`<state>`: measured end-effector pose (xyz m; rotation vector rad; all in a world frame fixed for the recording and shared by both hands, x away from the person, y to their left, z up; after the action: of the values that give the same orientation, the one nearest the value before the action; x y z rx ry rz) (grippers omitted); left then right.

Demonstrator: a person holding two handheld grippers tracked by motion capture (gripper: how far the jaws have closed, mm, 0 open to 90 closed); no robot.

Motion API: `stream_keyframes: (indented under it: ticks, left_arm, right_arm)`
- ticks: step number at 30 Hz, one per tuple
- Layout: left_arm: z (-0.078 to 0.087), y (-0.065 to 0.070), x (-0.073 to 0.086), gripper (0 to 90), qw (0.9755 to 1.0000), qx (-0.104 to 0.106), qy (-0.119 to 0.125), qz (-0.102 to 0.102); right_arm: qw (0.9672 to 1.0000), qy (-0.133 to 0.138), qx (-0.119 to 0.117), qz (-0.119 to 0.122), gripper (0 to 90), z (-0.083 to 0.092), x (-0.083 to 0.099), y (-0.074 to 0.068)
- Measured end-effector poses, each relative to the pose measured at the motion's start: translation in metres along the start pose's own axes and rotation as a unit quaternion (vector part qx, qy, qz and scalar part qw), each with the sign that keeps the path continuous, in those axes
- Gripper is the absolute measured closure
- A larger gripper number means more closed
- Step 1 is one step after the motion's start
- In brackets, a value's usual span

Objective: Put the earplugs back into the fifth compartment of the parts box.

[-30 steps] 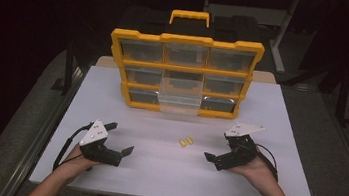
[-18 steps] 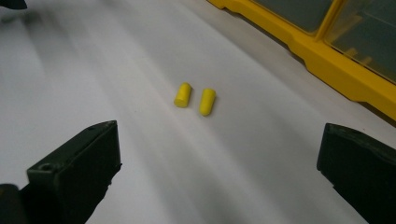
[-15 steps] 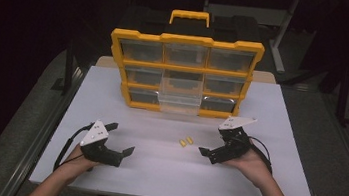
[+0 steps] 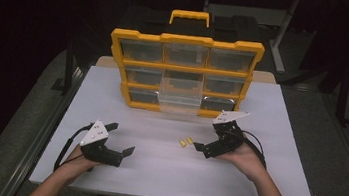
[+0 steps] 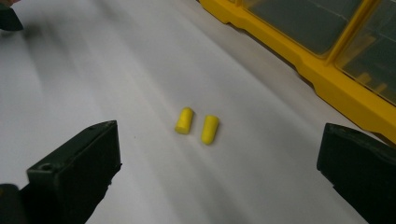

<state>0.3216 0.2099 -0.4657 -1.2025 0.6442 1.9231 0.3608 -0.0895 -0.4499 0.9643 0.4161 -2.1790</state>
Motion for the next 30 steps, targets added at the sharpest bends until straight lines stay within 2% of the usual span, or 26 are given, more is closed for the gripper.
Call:
stream_keyframes:
  ticks: [7, 17, 30]
  left_arm:
    - [-0.001, 0.0, 0.0, 0.0, 1.0, 0.001, 0.0, 0.001]
    - [-0.001, 0.001, 0.0, 0.0, 1.0, 0.003, 0.001, -0.001]
    - [-0.001, 0.002, -0.003, 0.0, 1.0, 0.006, 0.004, -0.006]
  right_arm:
    - [1.0, 0.004, -0.003, -0.007, 0.0, -0.006, -0.01, 0.001]
    - [0.9999, 0.01, -0.011, -0.004, 0.0, -0.019, -0.024, 0.0]
    - [0.9999, 0.004, -0.01, 0.001, 1.9, -0.027, -0.021, -0.001]
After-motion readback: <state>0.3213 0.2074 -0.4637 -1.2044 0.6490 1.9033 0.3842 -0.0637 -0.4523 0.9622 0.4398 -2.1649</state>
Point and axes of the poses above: each handheld gripper's, and its own axes: z roughly backward along the jaws, x roughly out of its underside, y roughly to its right, the point moved 7 cm from there along -z, roughly forward along the jaws, and after that the axes turned 8 degrees about x, right-handed, at the moved point
